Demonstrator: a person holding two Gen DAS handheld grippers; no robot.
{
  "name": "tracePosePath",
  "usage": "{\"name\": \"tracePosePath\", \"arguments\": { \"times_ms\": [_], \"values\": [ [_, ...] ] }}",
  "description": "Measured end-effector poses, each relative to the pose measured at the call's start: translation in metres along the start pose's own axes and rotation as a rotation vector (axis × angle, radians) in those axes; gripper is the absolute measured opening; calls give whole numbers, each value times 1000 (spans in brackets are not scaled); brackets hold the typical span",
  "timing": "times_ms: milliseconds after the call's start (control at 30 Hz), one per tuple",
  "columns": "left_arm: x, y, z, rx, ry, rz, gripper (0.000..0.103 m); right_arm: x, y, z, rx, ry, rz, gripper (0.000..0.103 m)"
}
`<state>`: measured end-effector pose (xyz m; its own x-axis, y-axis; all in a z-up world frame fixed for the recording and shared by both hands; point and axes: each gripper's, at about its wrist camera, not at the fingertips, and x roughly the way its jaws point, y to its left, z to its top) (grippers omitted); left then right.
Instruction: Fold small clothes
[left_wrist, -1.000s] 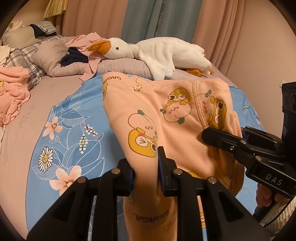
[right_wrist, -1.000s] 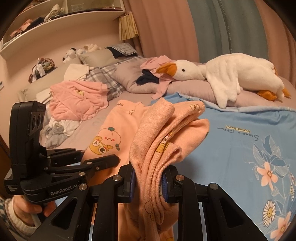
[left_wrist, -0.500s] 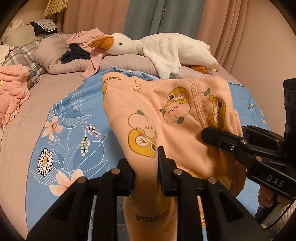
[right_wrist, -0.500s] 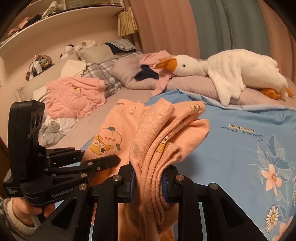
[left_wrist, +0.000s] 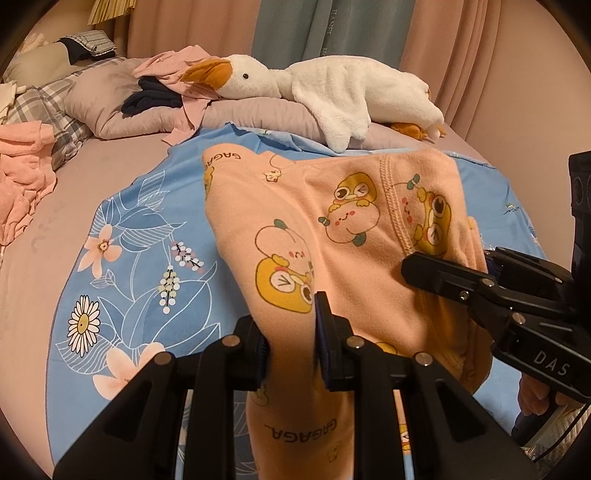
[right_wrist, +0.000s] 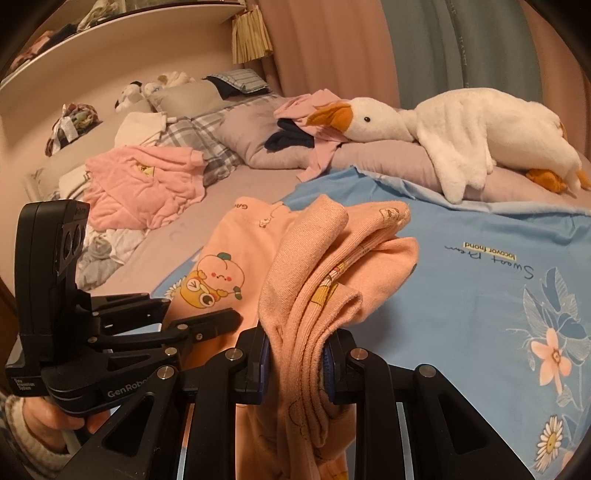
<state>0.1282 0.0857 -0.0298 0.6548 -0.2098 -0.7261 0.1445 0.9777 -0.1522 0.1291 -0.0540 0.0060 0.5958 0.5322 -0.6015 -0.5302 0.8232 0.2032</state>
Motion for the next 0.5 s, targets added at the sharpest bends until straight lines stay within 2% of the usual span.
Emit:
{"name": "tracePosePath", "arguments": {
  "times_ms": [500],
  "values": [
    [21,11,3,-21,25,8,22,20,0,2,1,23,-5,24]
  ]
}}
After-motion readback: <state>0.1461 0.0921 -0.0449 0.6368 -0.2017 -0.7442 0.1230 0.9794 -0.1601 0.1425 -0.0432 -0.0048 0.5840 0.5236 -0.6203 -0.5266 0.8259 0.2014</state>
